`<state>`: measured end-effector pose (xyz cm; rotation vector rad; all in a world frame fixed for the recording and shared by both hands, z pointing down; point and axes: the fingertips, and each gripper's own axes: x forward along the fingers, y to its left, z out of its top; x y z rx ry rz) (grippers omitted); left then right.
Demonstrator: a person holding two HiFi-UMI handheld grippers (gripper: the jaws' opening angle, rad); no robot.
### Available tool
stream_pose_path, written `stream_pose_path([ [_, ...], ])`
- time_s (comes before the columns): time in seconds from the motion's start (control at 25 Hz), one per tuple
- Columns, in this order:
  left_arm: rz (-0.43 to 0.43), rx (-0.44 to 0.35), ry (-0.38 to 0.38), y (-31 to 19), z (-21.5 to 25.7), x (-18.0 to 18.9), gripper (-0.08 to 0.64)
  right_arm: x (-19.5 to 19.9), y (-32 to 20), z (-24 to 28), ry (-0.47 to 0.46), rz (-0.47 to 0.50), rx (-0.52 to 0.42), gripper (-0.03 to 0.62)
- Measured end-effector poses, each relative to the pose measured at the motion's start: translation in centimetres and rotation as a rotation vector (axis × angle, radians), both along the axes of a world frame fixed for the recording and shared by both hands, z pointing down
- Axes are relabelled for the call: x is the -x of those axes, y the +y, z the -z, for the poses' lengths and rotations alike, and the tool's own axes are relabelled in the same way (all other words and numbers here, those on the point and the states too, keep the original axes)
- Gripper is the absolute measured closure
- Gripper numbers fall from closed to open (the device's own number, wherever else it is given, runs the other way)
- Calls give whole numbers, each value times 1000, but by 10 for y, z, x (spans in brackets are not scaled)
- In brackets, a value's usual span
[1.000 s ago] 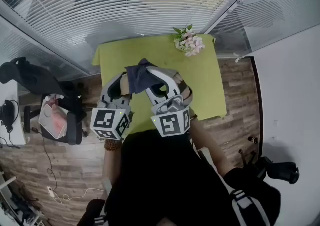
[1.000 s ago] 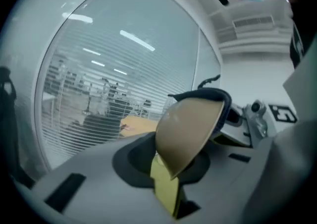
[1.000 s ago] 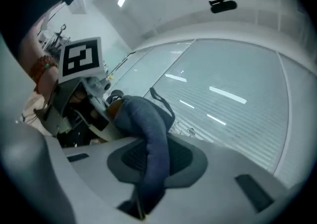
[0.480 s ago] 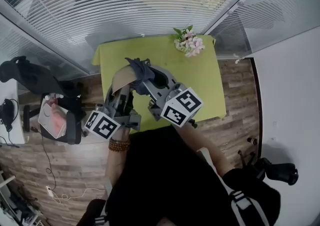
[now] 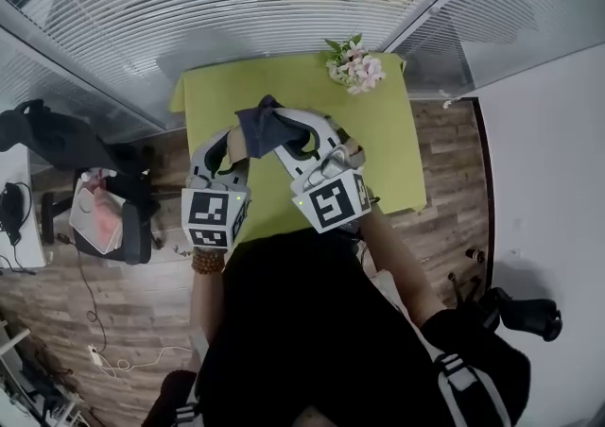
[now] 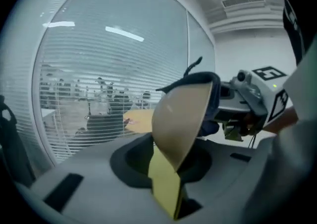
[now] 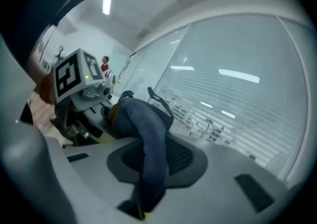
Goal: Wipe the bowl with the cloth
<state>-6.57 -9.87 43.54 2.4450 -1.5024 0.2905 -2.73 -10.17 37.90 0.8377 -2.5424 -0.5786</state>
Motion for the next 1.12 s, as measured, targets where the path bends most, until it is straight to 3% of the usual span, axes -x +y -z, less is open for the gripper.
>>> stream_pose_path([
  [0.04,-8,25,27,0,-3,-3,481,1,3,1,25,10,-38,526],
  [0.12,9,70,194,-2,1,-2,512,0,5,4,-10,-2,-34,528],
  [0.24,50,82,409,-6,16,2,517,-6,1,12,-145,-59,17,527],
  [0.32,77,85,531,-8,21,4,518,-7,-4,19,-298,-89,61,526],
  [0.4,105,82,632,-7,24,7,518,-8,-8,24,-440,-112,138,518],
  [0.56,163,77,845,-4,23,13,512,-11,-8,11,-543,-142,291,515],
  [0.72,215,103,1027,0,9,22,511,-7,-14,-9,-716,-146,558,518],
  [0.84,246,119,1058,2,-2,27,511,-2,-15,-25,-784,-139,764,518],
  [0.92,238,100,1017,3,-1,29,511,1,-14,-37,-827,-123,931,512],
  [1.0,235,79,895,6,-2,32,509,4,-10,-49,-850,-108,1083,508],
  [1.12,230,55,710,8,-5,36,509,6,-2,-63,-819,-97,1186,509],
])
